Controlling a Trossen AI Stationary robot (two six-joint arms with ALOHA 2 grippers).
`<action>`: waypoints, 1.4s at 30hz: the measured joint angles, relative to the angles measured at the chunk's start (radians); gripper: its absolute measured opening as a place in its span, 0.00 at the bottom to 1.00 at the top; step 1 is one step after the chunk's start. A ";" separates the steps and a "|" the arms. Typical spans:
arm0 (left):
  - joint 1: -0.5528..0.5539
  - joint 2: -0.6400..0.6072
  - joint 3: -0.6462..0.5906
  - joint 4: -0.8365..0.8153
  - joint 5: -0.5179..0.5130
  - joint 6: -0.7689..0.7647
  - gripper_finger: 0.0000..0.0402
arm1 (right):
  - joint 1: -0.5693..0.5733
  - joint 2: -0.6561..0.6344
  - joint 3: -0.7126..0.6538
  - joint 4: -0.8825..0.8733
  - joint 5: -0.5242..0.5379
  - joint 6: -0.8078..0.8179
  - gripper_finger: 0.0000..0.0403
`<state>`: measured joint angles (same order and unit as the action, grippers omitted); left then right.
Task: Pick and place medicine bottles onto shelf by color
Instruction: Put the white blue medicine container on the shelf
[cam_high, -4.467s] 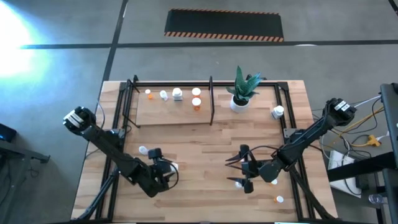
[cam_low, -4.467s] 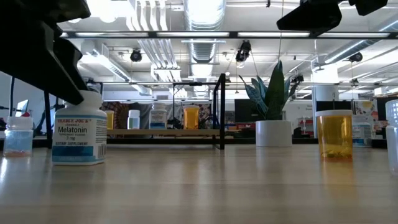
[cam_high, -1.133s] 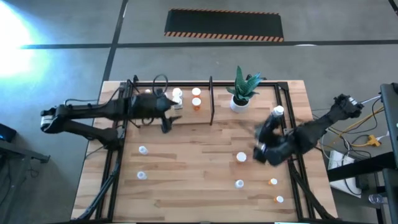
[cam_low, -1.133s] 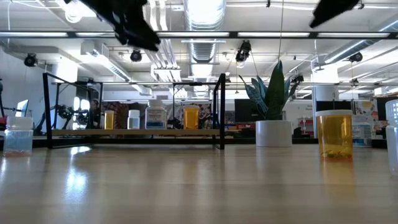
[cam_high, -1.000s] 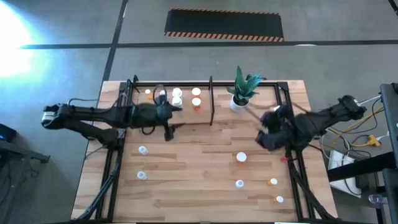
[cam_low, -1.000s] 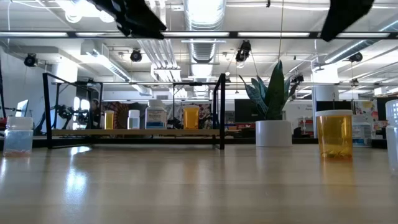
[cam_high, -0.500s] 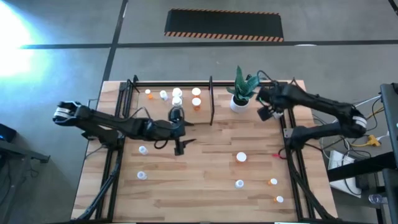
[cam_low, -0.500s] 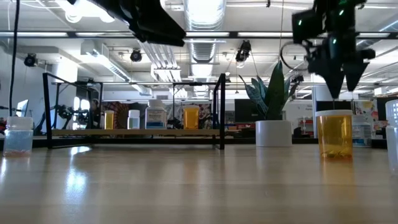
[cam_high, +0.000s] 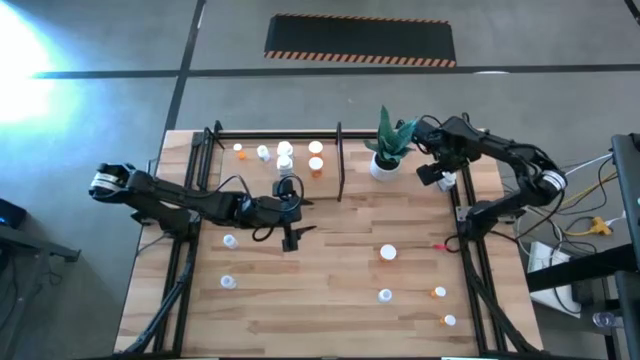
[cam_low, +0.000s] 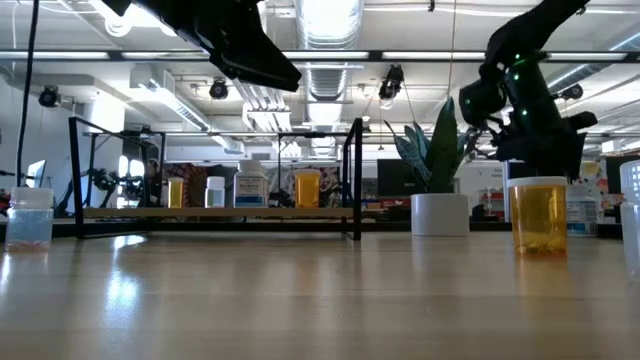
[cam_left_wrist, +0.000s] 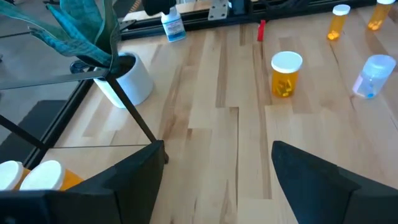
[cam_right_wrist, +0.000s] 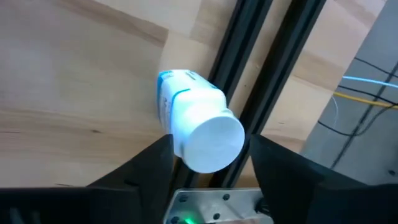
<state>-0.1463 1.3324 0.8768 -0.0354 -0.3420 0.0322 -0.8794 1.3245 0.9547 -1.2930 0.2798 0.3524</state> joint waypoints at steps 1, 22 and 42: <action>0.000 0.000 0.000 0.000 0.000 0.000 0.69 | -0.004 0.011 -0.002 0.001 0.000 -0.005 0.47; 0.000 0.000 -0.002 -0.009 0.005 -0.001 0.69 | 0.006 0.019 -0.010 0.014 -0.106 -0.103 0.45; 0.000 0.000 -0.002 -0.011 0.005 -0.002 0.69 | 0.324 -0.047 -0.010 0.110 -0.273 -0.128 0.44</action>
<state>-0.1464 1.3327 0.8745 -0.0460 -0.3370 0.0307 -0.5550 1.2774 0.9447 -1.1825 0.0068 0.2245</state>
